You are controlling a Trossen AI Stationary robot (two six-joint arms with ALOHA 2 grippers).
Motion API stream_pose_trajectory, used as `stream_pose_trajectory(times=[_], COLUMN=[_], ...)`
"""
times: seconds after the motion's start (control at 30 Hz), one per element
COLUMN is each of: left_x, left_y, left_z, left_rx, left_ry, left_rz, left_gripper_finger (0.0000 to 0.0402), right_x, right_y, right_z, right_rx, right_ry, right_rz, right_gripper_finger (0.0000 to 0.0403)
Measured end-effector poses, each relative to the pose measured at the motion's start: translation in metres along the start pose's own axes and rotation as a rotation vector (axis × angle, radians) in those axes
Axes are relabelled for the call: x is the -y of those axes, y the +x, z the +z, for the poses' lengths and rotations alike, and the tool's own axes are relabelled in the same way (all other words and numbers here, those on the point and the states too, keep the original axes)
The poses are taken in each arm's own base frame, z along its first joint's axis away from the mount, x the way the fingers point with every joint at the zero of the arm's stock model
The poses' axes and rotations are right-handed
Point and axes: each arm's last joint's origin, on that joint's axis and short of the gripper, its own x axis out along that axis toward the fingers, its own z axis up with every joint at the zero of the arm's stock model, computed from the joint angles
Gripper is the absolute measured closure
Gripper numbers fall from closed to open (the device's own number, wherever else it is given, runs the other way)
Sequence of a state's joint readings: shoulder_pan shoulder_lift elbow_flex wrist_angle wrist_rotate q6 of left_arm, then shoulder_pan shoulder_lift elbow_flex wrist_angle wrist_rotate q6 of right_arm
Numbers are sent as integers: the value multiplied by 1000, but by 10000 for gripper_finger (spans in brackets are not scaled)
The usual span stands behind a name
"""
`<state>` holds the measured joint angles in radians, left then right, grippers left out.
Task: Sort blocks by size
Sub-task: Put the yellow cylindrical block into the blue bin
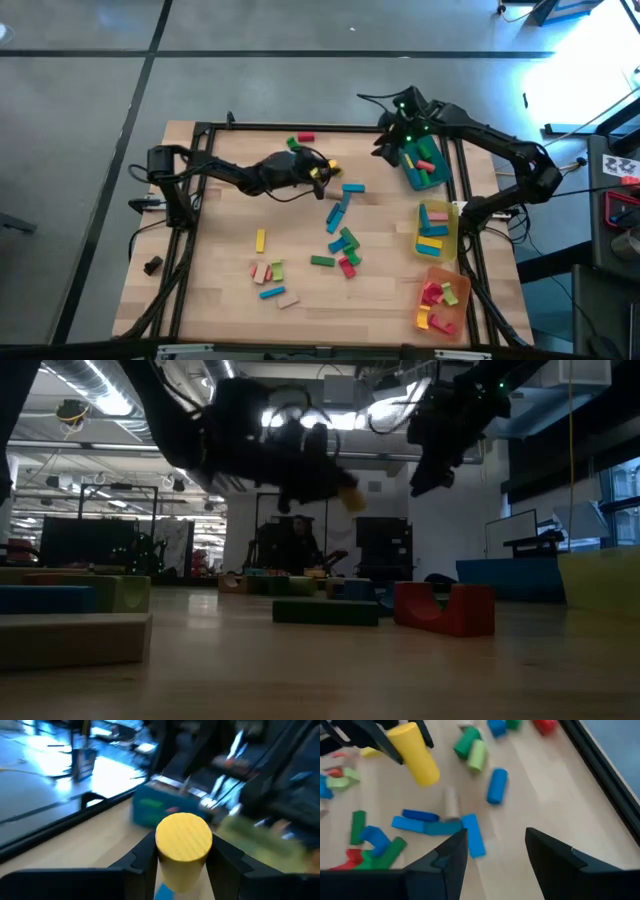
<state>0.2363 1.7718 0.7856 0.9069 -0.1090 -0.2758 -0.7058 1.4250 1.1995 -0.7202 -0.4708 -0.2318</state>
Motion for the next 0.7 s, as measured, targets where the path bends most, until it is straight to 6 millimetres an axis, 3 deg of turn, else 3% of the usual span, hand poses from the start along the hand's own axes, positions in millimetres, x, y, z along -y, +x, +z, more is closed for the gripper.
stream_pose_trajectory(times=[0.2, 0.47, 0.7], left_x=[7, 27, 46], left_y=[-1, -4, -9], left_z=[11, 7, 9], left_rx=[84, 93, 159], left_ry=[-55, 59, 63], left_rz=[-131, -191, -251], left_gripper_finger=[283, 282, 279], right_x=[-35, -85, -116], right_y=[15, 31, 39], right_z=[16, 18, 15], right_rx=[80, 63, 32], right_ry=[-147, -256, -293], right_rz=[88, 207, 112], right_gripper_finger=[203, 203, 203])
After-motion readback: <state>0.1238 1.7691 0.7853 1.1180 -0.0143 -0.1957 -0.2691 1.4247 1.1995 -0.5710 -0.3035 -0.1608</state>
